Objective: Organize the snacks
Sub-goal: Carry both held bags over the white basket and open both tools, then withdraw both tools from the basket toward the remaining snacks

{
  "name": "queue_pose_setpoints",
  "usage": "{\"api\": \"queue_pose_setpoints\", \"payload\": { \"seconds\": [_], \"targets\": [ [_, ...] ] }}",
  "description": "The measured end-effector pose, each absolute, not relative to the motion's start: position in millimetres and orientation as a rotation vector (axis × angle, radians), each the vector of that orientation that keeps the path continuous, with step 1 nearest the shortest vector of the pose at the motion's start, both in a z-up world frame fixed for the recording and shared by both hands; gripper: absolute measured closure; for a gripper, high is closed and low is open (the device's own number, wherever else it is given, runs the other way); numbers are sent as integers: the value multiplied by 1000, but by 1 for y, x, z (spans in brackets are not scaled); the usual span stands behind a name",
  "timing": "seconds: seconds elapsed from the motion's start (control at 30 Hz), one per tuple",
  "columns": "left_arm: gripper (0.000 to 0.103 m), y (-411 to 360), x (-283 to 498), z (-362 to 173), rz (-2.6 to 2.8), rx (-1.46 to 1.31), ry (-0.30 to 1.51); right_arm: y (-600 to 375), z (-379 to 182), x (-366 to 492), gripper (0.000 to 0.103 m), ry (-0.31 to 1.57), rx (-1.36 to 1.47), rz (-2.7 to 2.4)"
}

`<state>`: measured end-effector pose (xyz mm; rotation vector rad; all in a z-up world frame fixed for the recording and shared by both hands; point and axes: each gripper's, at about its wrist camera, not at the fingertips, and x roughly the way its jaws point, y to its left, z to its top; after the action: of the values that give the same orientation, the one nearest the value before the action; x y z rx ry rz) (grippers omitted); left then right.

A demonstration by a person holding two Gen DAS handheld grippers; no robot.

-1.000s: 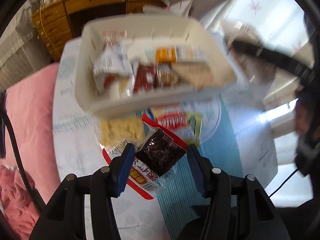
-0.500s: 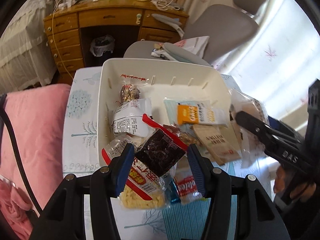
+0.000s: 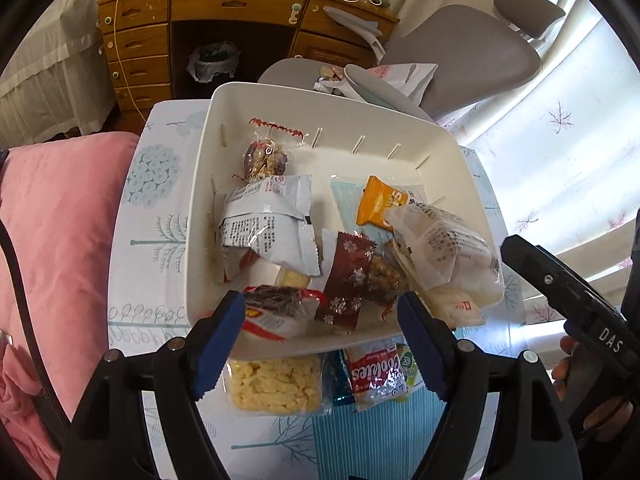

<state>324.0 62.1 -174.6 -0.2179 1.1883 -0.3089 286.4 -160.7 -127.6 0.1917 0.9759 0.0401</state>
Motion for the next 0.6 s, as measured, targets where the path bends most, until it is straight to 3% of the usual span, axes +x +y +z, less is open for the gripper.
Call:
{"api": "queue_pose_setpoints", "payload": {
  "seconds": [0.6],
  "targets": [
    [26, 66, 246, -123, -217, -212, 1120, -168, -94, 220, 6, 898, 243, 98]
  ]
}}
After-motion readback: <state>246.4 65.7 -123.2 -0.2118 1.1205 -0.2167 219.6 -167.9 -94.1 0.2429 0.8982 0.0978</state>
